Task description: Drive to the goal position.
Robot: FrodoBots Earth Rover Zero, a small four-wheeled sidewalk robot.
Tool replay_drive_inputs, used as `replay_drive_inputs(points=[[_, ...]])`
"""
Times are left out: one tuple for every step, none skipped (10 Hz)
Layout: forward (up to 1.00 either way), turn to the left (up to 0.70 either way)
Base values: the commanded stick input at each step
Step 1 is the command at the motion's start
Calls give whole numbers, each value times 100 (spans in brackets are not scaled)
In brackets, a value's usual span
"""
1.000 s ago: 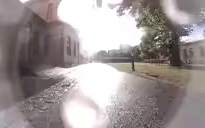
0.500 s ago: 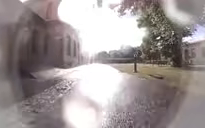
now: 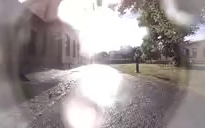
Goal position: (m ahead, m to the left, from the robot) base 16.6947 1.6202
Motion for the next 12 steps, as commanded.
replay_drive_inputs(points=[[85,0],[85,0],[85,0],[85,0],[85,0],[85,0],[85,0],[85,0],[85,0],[85,0],[85,0],[85,-26]])
